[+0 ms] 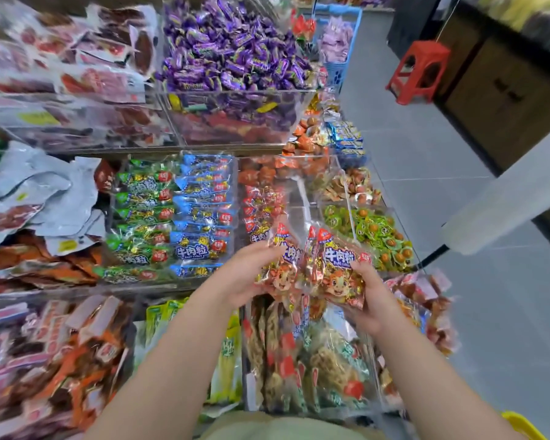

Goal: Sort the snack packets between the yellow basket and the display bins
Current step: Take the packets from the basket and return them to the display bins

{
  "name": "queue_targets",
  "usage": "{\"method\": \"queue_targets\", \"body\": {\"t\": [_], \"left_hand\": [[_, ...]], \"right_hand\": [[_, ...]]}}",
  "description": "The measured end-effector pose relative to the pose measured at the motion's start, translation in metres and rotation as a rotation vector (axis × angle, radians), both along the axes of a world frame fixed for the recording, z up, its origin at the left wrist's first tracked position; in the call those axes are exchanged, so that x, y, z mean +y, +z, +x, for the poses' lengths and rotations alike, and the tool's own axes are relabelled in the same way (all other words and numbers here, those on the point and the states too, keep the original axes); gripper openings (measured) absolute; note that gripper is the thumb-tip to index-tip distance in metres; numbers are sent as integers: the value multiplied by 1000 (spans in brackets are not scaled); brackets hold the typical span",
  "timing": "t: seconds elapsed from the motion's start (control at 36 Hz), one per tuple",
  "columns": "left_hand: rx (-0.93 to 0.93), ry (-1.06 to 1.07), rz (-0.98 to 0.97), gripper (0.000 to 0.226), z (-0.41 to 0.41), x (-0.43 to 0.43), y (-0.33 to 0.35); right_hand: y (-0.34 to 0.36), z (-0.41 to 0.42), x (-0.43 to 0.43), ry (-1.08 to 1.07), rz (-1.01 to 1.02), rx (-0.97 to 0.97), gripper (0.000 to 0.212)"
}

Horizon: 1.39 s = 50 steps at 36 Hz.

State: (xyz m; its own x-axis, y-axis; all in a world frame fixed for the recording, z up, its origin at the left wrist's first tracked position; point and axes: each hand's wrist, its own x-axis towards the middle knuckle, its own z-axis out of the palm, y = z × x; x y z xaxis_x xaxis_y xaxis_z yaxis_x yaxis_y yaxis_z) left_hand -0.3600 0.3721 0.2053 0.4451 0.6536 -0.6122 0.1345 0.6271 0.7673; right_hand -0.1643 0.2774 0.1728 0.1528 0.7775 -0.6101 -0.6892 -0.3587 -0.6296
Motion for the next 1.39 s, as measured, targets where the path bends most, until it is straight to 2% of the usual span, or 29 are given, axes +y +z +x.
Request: {"method": "queue_targets", "body": {"t": [0.08,0.19,0.31,0.36,0.47,0.56,0.61,0.72,0.92,1.06,1.11,1.17,1.22,1.25,1.31,1.33,1.39], "left_hand": [[190,70,147,50,3,11,-7],[410,65,380,43,11,25,-12],[448,105,493,16,26,38,-13],[540,88,544,19,33,46,-16],[618,5,475,19,45,62,-31],[755,-220,500,24,50,72,-44],[851,-345,532,20,54,77,-52],[1045,-456,556,27,62,87,-55],[1228,-586,709,45,78,108,-45],[1475,-822,753,39,92,106,-44],[1451,-832,908,44,91,108,-50],[1310,-878,1172,49,92,112,-57],[1134,-1126,1389,61,95,116,-66],[1077,-1285,1438,70,96,117,-71],[1066,-1498,1444,81,101,117,-81],[1084,-1559,1439,83,103,118,-85],[1130,-1636,1433,87,106,117,-94]], "right_hand": [[2,16,10,-18,-6,-63,38],[1,38,27,-47,-43,-235,49],[-3,55,45,-54,-61,-413,40],[-3,61,53,-47,-78,-483,49],[-6,70,64,-48,-105,-485,52],[-8,73,67,-28,-128,-486,54],[-11,76,68,-39,-141,-455,58],[-14,79,66,-19,-168,-456,88],[-20,83,68,6,-160,-450,90],[-20,81,67,20,-175,-476,94],[-23,83,68,9,-180,-461,91],[-25,84,69,-10,-190,-433,87],[-28,84,69,-34,-199,-426,81],[-30,85,68,-41,-196,-426,72],[-32,86,66,-60,-170,-407,39],[-34,87,64,-78,-153,-392,32],[-33,88,61,-99,-146,-407,40]]}}
